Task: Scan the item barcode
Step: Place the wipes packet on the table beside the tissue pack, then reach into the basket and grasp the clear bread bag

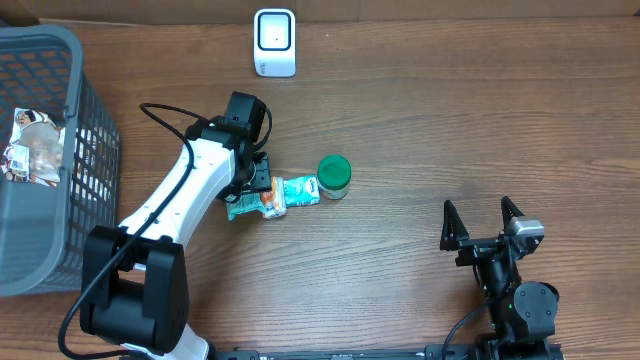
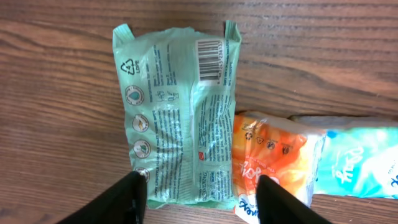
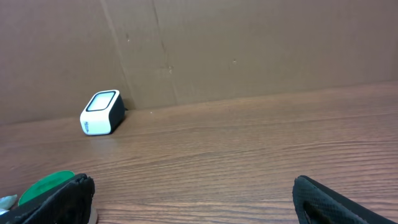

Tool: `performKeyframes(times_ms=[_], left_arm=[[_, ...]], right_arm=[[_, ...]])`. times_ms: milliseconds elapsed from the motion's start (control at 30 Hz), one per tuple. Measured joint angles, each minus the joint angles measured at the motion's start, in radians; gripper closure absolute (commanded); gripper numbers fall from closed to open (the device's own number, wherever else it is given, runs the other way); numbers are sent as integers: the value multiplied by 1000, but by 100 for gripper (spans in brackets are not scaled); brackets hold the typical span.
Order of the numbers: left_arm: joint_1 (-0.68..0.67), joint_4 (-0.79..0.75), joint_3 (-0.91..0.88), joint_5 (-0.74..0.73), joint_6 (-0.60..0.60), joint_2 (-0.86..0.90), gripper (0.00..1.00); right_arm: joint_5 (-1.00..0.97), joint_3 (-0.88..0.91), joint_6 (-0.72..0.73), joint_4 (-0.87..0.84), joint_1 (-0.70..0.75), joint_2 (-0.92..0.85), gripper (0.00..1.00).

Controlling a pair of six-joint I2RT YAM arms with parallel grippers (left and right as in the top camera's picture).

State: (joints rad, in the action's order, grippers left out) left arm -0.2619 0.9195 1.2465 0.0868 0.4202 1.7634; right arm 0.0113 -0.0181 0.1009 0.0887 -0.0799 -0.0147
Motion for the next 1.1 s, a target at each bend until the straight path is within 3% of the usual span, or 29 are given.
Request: performKeyframes(times_ms=[133,300,400,567,767,1100], left_arm=[[2,77,56,0,0,1,41],[14,219,297,11,-5,0,39],[29,307,487,36,-23,0,25],[96,445,803,108,-40,-11,17],[314,483,1009,164,-53,-41,19],[739,430,942,151,-7,-12,21]], right_arm=[[0,0,-1,1,0,0,0],[0,0,-1,1,0,0,0],[0,0,0,1,0,0,0],[0,0,0,1,0,0,0],[0,0,0,1,0,0,0],[0,0,0,1,0,0,0]])
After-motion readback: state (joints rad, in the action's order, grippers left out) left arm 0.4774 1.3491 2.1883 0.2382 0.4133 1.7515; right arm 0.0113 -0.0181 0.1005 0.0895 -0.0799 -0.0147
